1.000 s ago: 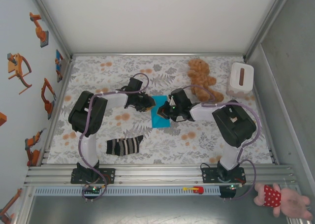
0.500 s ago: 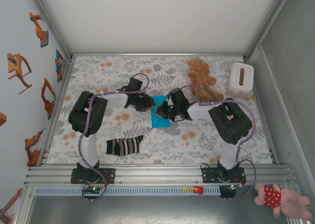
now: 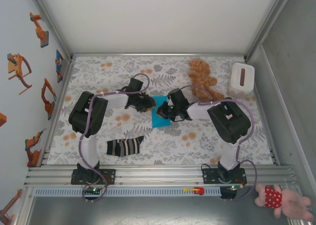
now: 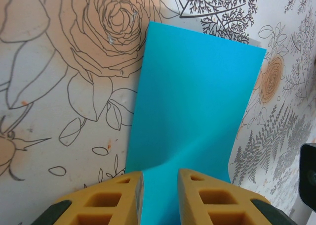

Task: Fold a paper plane with a square sheet of paper (pick it up from the middle)
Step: Fold the triangle a second time at the center of the table.

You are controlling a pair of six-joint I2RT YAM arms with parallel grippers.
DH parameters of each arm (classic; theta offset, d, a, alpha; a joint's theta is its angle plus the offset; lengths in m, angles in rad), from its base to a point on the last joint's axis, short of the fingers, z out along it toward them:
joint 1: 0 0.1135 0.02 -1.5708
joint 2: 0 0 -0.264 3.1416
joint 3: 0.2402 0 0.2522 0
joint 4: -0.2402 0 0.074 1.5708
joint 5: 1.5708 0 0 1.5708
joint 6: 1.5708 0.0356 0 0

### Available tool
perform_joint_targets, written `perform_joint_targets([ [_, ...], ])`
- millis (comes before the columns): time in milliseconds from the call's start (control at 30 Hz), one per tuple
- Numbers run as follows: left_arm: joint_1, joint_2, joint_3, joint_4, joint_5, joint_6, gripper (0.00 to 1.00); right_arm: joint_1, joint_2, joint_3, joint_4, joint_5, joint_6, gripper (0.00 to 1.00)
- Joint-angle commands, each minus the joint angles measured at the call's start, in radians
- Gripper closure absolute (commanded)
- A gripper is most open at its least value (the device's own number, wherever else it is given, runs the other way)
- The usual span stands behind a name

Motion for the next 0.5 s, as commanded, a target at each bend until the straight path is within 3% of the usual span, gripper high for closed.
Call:
perform_joint_targets([
  [0,-0.004,0.029,0.005,-0.073,-0.028,0.017,0.74,0.008,0.024,0.032,-0.012,-0.001,-0.021,1.0],
  [467,-0.005,0.025,0.002,-0.073,-0.025,0.019,0.74,0.008,0.031,0.032,-0.033,-0.011,-0.032,1.0],
])
